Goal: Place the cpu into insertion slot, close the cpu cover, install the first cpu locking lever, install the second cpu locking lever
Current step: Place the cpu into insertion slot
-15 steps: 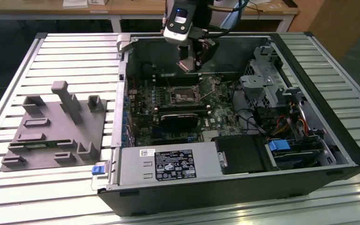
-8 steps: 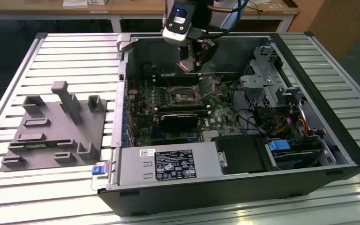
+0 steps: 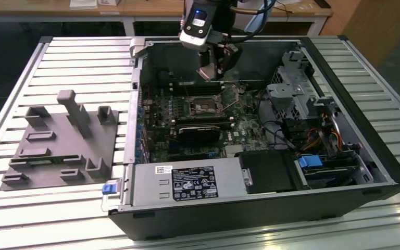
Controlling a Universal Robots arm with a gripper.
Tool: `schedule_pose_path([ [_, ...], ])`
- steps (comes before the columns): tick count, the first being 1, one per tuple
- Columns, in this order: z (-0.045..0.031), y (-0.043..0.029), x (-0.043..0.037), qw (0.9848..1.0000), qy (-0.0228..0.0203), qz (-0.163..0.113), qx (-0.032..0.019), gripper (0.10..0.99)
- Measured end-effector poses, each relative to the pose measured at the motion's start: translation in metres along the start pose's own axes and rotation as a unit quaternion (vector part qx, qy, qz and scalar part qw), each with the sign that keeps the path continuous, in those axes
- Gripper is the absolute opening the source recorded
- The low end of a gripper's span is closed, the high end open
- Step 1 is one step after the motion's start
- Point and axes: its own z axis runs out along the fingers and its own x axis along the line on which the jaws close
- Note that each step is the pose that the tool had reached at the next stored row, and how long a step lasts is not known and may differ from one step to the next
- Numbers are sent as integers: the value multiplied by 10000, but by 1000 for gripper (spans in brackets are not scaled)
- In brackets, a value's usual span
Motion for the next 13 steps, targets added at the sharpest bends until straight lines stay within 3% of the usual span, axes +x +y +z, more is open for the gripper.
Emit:
schedule_pose_path([
  [13, 10, -1, 0, 9999, -13, 143, -3, 537],
])
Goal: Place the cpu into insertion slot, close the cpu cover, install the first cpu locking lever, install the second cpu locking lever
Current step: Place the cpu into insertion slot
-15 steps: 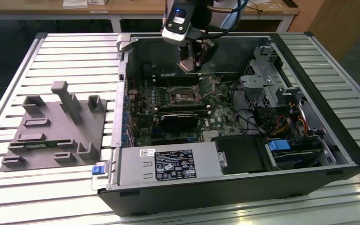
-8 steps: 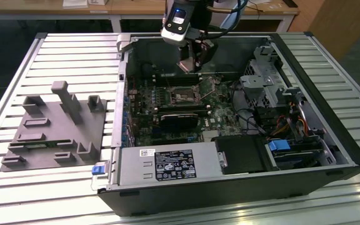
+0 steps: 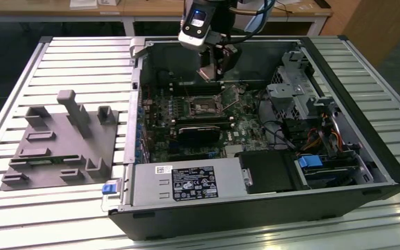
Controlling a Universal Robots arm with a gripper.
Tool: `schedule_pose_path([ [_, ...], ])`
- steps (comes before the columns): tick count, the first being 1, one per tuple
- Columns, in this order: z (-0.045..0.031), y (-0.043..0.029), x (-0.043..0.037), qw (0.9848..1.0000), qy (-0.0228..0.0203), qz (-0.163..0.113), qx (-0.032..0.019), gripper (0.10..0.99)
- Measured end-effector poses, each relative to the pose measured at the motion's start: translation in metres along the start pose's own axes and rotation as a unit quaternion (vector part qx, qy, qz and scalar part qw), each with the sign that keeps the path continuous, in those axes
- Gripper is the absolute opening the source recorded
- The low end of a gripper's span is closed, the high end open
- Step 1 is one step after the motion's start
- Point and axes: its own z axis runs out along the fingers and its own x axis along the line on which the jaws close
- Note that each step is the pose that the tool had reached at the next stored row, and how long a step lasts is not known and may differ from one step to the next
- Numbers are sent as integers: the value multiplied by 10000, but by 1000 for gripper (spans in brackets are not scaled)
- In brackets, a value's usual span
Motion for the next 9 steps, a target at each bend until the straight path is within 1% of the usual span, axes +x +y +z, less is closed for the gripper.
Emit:
schedule_pose_path([
  [9, 6, -1, 0, 10000, -7, 80, -1, 537],
])
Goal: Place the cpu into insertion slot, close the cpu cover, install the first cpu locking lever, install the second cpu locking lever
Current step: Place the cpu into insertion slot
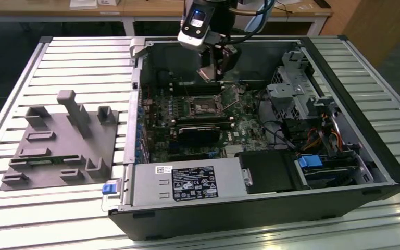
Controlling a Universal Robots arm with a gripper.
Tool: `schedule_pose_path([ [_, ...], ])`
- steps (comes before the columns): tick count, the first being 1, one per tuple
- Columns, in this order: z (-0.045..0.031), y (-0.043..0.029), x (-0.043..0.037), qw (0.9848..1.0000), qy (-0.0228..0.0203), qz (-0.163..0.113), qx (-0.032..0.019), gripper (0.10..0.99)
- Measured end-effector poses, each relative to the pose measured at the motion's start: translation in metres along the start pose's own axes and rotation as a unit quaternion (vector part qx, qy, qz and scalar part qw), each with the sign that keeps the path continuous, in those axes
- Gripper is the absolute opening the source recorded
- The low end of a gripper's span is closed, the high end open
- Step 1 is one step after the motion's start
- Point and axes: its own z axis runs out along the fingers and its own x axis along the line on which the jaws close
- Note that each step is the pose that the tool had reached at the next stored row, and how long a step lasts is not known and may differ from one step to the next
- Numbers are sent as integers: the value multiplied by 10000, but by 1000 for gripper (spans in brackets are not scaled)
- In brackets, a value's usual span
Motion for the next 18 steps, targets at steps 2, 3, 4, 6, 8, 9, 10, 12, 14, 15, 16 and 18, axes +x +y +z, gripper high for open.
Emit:
schedule_pose_path([
  [2, 1, 0, 0, 10000, -2, 18, 0, 537],
  [3, 2, 0, 0, 10000, -2, 27, -1, 537],
  [4, 3, 0, 0, 10000, -3, 36, -1, 537],
  [6, 4, 0, 0, 10000, -5, 54, -1, 537],
  [8, 6, 0, 0, 10000, -6, 72, -2, 537],
  [9, 7, 0, 0, 10000, -7, 82, -2, 537],
  [10, 8, -1, 0, 10000, -8, 91, -2, 537],
  [12, 9, -1, 0, 9999, -9, 110, -2, 537],
  [14, 11, -1, 0, 9999, -12, 130, -2, 537],
  [15, 12, -1, 0, 9999, -12, 138, -3, 537],
  [16, 13, -1, 0, 9999, -13, 148, -3, 537],
  [18, 15, -1, 0, 9999, -15, 167, -3, 537],
])
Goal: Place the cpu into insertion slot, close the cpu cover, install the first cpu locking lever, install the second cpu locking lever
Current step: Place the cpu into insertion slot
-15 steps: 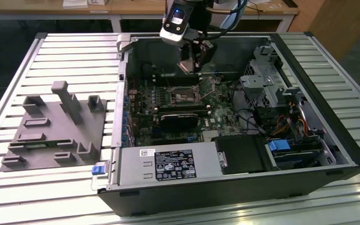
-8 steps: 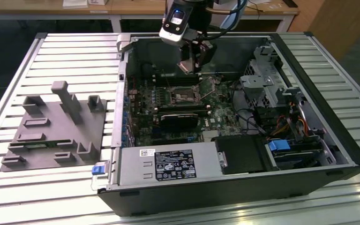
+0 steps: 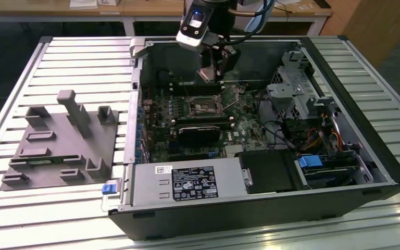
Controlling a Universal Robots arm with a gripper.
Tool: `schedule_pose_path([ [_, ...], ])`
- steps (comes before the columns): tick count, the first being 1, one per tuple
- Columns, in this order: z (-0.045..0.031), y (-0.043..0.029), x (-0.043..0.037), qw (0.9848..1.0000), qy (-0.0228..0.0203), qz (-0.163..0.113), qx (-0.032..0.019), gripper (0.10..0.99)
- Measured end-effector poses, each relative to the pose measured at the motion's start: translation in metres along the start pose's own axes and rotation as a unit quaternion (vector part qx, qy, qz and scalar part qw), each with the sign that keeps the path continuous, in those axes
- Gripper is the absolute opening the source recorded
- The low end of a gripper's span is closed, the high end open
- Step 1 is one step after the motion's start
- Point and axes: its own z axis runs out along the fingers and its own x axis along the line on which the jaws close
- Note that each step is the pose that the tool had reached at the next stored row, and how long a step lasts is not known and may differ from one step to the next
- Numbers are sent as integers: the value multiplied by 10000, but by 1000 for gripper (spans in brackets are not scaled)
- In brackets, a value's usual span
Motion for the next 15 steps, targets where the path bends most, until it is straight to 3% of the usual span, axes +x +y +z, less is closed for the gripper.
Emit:
schedule_pose_path([
  [15, 11, -1, 0, 9999, -11, 133, -3, 537],
])
